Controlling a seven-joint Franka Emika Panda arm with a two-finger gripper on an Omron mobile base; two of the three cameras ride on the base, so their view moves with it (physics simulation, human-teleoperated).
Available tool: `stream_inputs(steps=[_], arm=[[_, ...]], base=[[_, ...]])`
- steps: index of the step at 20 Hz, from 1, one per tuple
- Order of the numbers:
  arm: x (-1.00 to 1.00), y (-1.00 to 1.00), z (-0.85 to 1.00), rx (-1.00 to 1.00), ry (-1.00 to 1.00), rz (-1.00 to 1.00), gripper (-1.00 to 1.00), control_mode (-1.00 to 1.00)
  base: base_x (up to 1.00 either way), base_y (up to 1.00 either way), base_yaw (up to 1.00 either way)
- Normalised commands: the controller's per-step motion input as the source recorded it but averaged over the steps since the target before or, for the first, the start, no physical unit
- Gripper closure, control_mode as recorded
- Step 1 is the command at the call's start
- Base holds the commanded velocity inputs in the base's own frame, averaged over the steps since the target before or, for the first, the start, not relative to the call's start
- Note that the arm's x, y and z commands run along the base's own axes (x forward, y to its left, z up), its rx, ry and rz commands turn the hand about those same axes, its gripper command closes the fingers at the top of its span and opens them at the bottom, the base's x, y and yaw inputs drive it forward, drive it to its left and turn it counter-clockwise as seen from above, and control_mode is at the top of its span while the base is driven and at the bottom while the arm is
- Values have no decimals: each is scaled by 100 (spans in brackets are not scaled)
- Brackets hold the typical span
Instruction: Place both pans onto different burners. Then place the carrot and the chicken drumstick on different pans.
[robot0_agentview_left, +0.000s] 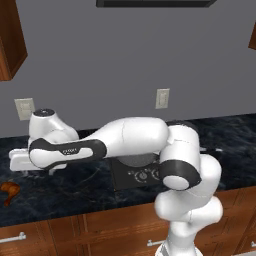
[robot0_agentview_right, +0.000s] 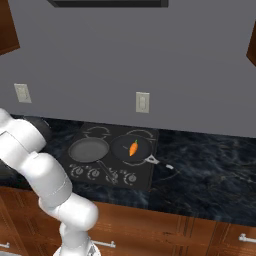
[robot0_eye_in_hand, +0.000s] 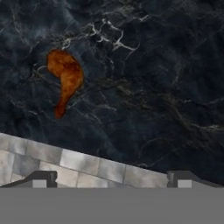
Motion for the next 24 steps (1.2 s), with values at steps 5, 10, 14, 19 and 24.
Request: stream_inputs(steps=[5,10,14,19,24], arm=[[7,25,-6,0,0,0,-100,-100],[10,27,-9,0,0,0,-100,-100],[10,22,-3,0,0,0,-100,-100],[15,17,-3,0,0,0,-100,-100],[19,8,-10,0,0,0,-100,-100]], base=[[0,0,0],[0,0,0],[0,0,0],[0,0,0],[0,0,0]])
